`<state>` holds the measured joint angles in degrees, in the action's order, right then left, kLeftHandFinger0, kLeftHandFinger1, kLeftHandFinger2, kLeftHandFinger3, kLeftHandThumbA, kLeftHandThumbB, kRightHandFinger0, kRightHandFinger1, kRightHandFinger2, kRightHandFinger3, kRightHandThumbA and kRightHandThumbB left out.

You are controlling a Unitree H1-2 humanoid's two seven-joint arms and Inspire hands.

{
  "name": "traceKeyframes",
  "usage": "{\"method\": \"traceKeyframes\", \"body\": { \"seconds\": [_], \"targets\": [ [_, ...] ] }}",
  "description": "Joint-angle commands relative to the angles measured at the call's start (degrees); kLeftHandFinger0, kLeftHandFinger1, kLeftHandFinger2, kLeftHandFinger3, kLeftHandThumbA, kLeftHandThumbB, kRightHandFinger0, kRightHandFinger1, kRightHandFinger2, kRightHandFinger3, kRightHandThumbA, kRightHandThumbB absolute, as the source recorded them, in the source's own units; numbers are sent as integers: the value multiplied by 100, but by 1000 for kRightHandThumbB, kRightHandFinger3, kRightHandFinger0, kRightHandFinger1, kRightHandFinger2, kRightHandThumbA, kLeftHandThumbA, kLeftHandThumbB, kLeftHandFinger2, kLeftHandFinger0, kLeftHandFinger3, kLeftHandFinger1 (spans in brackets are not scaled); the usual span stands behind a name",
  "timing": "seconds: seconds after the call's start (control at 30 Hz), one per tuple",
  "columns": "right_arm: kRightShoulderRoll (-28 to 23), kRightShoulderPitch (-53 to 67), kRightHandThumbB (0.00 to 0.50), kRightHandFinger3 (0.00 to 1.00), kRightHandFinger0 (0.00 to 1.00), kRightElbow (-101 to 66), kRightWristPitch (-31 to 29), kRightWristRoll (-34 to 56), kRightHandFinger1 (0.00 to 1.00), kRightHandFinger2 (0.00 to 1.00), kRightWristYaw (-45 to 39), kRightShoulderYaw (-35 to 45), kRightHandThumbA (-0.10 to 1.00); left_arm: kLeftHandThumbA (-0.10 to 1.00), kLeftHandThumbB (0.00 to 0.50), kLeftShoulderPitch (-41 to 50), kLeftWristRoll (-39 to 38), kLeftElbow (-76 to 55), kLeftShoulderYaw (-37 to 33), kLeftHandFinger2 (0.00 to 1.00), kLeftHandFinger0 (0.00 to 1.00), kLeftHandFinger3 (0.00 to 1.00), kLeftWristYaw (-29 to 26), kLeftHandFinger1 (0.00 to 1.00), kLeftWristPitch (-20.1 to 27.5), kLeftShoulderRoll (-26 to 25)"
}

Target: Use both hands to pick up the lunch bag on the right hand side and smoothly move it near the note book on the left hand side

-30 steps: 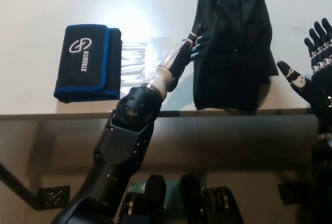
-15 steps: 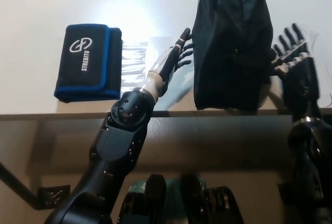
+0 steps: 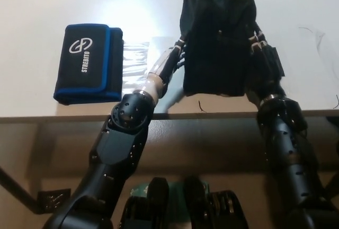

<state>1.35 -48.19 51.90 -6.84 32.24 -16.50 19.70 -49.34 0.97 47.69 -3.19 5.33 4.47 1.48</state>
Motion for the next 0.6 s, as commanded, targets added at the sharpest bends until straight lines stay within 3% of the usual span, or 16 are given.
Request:
{"method": "traceKeyframes", "body": {
  "seconds": [0.0, 0.23, 0.37, 0.57],
  "targets": [
    [266, -591, 345, 1000, 1000, 152, 92, 462, 1000, 1000, -865, 67, 1000, 1000, 381, -454, -11, -140, 1, 1000, 1000, 1000, 0, 1000, 573, 46],
    [378, -703, 334, 1000, 1000, 293, 20, 506, 1000, 1000, -946, 128, 1000, 1000, 418, -481, -257, -161, 103, 1000, 1000, 1000, 300, 1000, 636, -42],
    [430, -794, 333, 1000, 1000, 406, 48, 564, 1000, 1000, -1069, 129, 1000, 1000, 469, -354, -240, -391, 165, 1000, 1000, 1000, 250, 1000, 530, -147],
    [513, -890, 316, 1000, 1000, 504, 7, 453, 1000, 1000, -969, 36, 1000, 1000, 437, -52, -147, -911, 205, 1000, 1000, 1000, 4, 1000, 489, -238]
  ]
}}
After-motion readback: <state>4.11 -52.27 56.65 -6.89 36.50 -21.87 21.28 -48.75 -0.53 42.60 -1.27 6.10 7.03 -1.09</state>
